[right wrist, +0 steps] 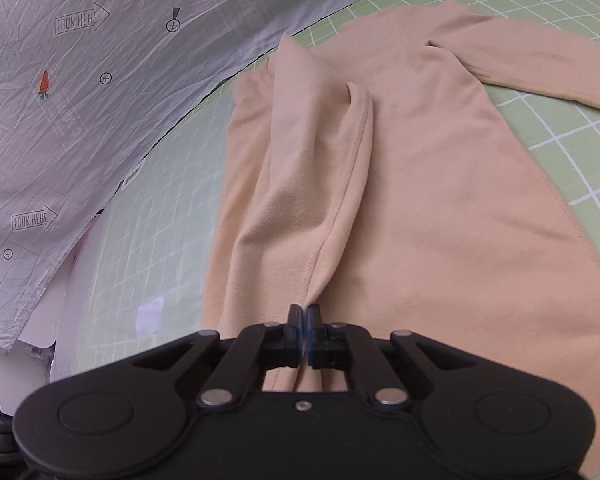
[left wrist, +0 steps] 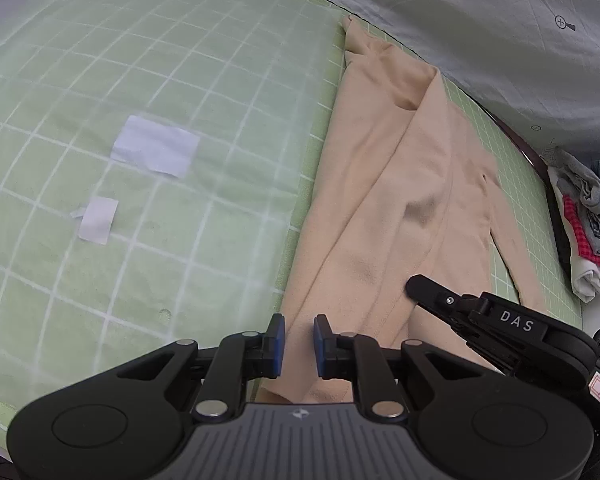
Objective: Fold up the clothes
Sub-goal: 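Pinch the folded shirt edge with the right gripper and straighten it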
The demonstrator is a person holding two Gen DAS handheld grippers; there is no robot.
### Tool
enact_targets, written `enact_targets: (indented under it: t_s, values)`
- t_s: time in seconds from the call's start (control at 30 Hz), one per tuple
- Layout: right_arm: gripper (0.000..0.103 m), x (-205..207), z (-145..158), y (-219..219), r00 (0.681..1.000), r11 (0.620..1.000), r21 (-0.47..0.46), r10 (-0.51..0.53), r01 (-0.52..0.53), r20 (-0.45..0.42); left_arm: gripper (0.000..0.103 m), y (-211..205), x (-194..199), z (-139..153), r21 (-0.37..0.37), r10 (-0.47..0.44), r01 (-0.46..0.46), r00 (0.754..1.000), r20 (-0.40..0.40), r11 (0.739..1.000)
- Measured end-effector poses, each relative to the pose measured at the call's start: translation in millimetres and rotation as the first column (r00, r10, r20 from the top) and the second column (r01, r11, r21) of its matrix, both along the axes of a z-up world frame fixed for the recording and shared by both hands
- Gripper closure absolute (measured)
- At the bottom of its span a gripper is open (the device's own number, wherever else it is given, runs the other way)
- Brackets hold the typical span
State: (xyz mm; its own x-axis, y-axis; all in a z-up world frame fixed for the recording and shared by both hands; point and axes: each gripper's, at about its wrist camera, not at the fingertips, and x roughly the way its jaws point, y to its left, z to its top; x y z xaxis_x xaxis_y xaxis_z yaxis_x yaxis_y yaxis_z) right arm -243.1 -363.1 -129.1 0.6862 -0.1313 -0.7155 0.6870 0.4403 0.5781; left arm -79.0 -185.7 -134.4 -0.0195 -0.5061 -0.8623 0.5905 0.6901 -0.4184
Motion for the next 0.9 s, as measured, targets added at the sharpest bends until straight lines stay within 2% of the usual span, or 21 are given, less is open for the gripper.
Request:
enact_targets:
  t_s: [0.2, 0.4, 0.5, 0.57, 0.6, 0.63, 0.77, 0.9]
  values:
    - [0.102, -24.1, 11.2, -9.5, 0.996, 0.998, 0.037, -0.054, 0.051, 0.064, 0.085, -0.1, -0.3, -11.3, 0.052, 0.008, -0.007, 1.0, -0.017, 0.999]
    - [0.101, -25.6, -4.0, -12.4, 0.998, 0.998, 0.039, -0.053, 0.054, -0.041, 0.084, -0.8, 0.4, -11.0, 0.066, -0.007, 0.007, 1.0, -0.01, 0.998]
    - [0.094, -25.0, -1.9, -11.9, 0.997, 0.999, 0.026, -0.038, 0.04, -0.063, 0.086, -1.5, 2.8, -6.8, 0.066, -0.01, 0.01, 1.0, 0.0, 0.998]
    - [0.084, -27.4, 5.0, -14.2, 0.997, 0.999, 0.002, -0.044, 0.045, -0.06, 0.086, -2.3, 5.6, -0.3, 0.051, -0.011, 0.01, 1.0, 0.018, 0.999]
    - [0.074, -28.8, 8.6, -15.9, 0.997, 0.999, -0.011, -0.051, 0.051, -0.057, 0.085, -4.7, 6.9, 3.5, 0.038, -0.008, 0.007, 1.0, 0.025, 0.999]
    - [0.071, -30.6, 12.3, -18.5, 0.997, 0.998, -0.023, -0.061, 0.06, -0.048, 0.085, -7.2, 8.3, 7.3, 0.024, -0.005, 0.004, 0.999, 0.033, 1.0]
    - [0.071, -32.8, 20.8, -35.1, 0.995, 0.994, -0.047, -0.1, 0.099, -0.027, 0.084, -22.1, 14.1, 20.4, -0.018, -0.003, 0.005, 0.998, 0.06, 1.0]
    - [0.081, -31.4, 21.9, -54.8, 0.991, 0.99, -0.037, -0.134, 0.133, 0.0, 0.084, -47.9, 17.4, 29.9, -0.048, -0.032, 0.036, 0.996, 0.079, 0.998]
